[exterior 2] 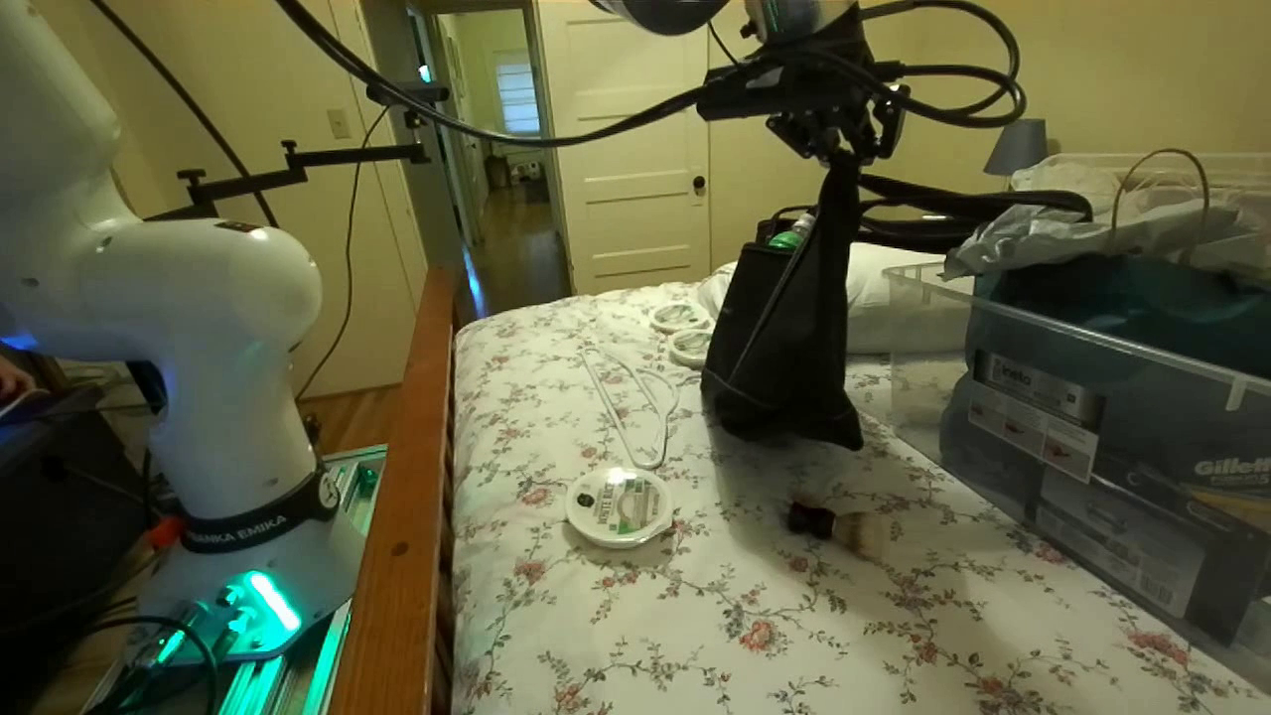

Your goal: Move the black bag to the left.

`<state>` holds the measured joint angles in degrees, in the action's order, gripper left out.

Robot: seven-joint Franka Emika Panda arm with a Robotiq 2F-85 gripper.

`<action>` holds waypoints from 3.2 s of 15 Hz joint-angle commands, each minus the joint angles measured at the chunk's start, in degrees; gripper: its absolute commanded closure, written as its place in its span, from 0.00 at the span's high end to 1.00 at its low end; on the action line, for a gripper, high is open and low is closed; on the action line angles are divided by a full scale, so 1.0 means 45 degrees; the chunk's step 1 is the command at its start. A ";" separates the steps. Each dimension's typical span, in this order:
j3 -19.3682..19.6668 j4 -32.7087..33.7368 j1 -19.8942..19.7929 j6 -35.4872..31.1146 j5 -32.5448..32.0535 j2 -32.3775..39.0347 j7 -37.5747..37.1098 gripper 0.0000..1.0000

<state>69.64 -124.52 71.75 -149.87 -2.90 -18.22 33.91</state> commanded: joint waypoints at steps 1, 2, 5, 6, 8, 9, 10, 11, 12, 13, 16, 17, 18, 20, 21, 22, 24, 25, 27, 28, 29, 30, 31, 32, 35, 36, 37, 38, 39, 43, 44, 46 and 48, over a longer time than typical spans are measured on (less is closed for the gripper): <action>-0.1036 0.0163 -0.0658 0.0367 0.1242 0.0491 0.0056 0.03; -0.1888 0.0419 -0.1399 0.0786 0.1274 0.1479 -0.1301 0.03; -0.4766 0.0521 -0.3263 0.1465 0.1881 0.1429 -0.3635 0.03; -0.5757 0.0467 -0.3741 0.1873 0.1826 0.0857 -0.4455 0.03; -0.7834 0.0334 -0.5157 0.2642 0.1803 0.0422 -0.6037 0.03; -0.8890 0.0325 -0.6009 0.3315 0.1322 0.0384 -0.6990 0.03; -0.9936 0.0232 -0.6841 0.3993 0.1100 0.0226 -0.7810 0.03; -1.0969 0.0073 -0.7566 0.4727 0.1159 -0.0053 -0.8535 0.03; -1.2023 0.0016 -0.8348 0.5307 0.1679 -0.0201 -0.8852 0.03; -1.3053 -0.0066 -0.9163 0.5586 0.2393 -0.0323 -0.8849 0.03; -1.4670 0.0062 -1.0787 0.5306 0.2998 0.0085 -0.8191 0.13; -1.4912 -0.0025 -1.0916 0.5315 0.3081 -0.0016 -0.8281 0.13; -1.4984 -0.0086 -1.0965 0.5315 0.3108 -0.0062 -0.8318 0.13; -1.4954 -0.0138 -1.1042 0.5315 0.3114 -0.0077 -0.8321 0.13; -1.4947 -0.0147 -1.1071 0.5315 0.3116 -0.0080 -0.8323 0.13; -1.4945 -0.0150 -1.1079 0.5315 0.3118 -0.0083 -0.8323 0.13; -1.4945 -0.0150 -1.1079 0.5315 0.3125 -0.0083 -0.8323 0.03; -1.5226 -0.0137 -1.1131 0.5318 0.3250 -0.0101 -0.8509 0.03; -1.6202 -0.0127 -1.1389 0.5048 0.3880 -0.0262 -0.9177 0.03; -1.6697 -0.0138 -1.1508 0.4964 0.4009 -0.0359 -0.9481 0.03; -1.7155 -0.0201 -1.1563 0.4510 0.4354 -0.0501 -1.0055 0.03; -1.7565 -0.0245 -1.1587 0.4058 0.4727 -0.0630 -1.0731 0.03; -1.7930 -0.0234 -1.1635 0.3677 0.4911 -0.0669 -1.1348 0.03; -1.8307 -0.0242 -1.1694 0.3221 0.4948 -0.0715 -1.1982 0.03; -1.9297 -0.0260 -1.2141 0.1495 0.4083 -0.0757 -1.3401 0.03; -1.9538 -0.0112 -1.2355 0.1248 0.3582 -0.0771 -1.3550 0.03; -1.9704 0.0064 -1.2549 0.1210 0.3106 -0.0784 -1.3469 0.03; -1.9831 0.0218 -1.2701 0.1150 0.2702 -0.0780 -1.3329 0.03; -1.9892 0.0484 -1.2775 0.1169 0.2322 -0.0715 -1.2940 0.03; -1.9857 0.2075 -1.2628 0.1667 0.1328 0.0112 -1.1155 0.03; -1.9802 0.2605 -1.2509 0.1790 0.1280 0.0460 -1.0525 0.03; -1.9729 0.3507 -1.2327 0.1968 0.1252 0.1124 -0.9202 0.03; -1.9728 0.4434 -1.2228 0.2223 0.1108 0.1962 -0.7885 0.03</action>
<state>-19.46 -113.68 15.87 -141.42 4.18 -15.92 -8.66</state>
